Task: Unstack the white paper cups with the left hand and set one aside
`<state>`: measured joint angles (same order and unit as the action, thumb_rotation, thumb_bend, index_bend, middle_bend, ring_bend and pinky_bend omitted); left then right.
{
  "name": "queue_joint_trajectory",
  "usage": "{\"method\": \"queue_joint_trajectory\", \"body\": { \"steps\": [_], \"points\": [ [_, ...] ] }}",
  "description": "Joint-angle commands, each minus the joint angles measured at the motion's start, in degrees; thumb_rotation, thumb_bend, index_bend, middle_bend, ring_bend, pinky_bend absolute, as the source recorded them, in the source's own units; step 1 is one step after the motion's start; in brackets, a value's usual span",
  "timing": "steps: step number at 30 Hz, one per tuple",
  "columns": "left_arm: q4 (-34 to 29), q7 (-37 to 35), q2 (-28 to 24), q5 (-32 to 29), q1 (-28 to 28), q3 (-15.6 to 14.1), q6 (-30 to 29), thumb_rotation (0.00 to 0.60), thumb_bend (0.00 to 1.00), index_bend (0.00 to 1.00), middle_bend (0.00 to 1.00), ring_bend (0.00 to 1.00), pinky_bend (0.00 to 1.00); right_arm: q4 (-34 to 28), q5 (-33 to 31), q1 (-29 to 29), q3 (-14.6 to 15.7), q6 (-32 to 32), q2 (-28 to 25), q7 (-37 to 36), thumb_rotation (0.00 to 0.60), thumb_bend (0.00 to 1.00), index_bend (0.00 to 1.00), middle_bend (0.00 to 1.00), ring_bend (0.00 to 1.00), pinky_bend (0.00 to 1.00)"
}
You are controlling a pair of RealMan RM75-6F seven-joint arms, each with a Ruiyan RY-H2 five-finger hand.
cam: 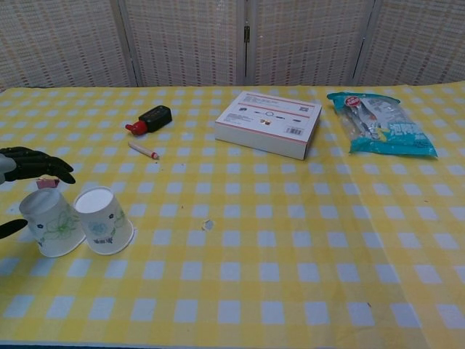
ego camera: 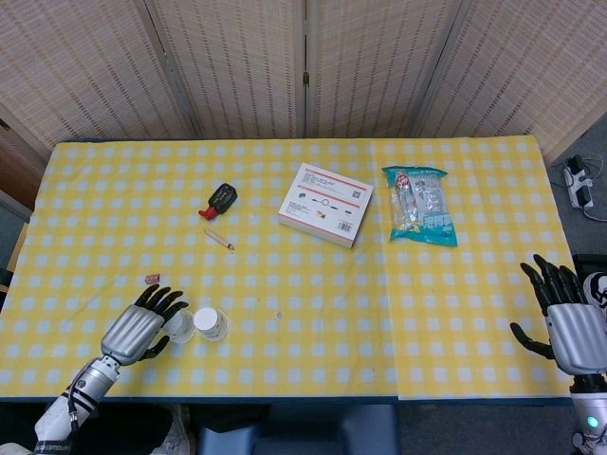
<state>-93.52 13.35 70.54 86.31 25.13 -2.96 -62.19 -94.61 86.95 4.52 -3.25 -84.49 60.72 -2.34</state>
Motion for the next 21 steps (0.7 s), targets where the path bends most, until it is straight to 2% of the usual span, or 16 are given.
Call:
{"method": "queue_joint_trajectory", "body": {
  "steps": [1, 11, 15, 21],
  "points": [
    [-0.94, -1.02, -0.88, -0.36, -0.57, 0.67, -1.53, 0.6, 0.49, 0.17, 0.12, 0.07, 0.0, 0.1, -0.29, 0.09, -0.07, 0.29, -0.1, -0.29, 0.6, 0.3, 0.0, 0.0, 0.0, 0.0],
    [-0.79, -4.48, -4.58, -9.38, -6.23, 6.87, -12.22, 0.6, 0.5, 0.17, 0.12, 0.07, 0.0, 1.03, -1.39, 1.04, -0.19, 2.99, -0.99, -4.6, 0.6, 0.3, 0.0, 0.0, 0.0, 0.0],
    [-1.23, -4.52, -5.87, -11.36, -9.34, 7.08, -15.92, 0.6, 0.5, 0.17, 0.12, 0.07, 0.0, 1.67, -1.09, 1.38, -0.15, 3.55, -0.89, -7.0, 0.6, 0.3, 0.0, 0.0, 0.02, 0.0],
    [-3.39, -4.15, -6.86, -11.1, -13.84, 5.71, -20.94, 0.6, 0.5, 0.17, 0.12, 0.07, 0.0, 2.1, 0.61, 1.79, 0.38, 3.78, -1.08, -10.48, 0.6, 0.3, 0.0, 0.0, 0.04, 0.0]
  ]
}}
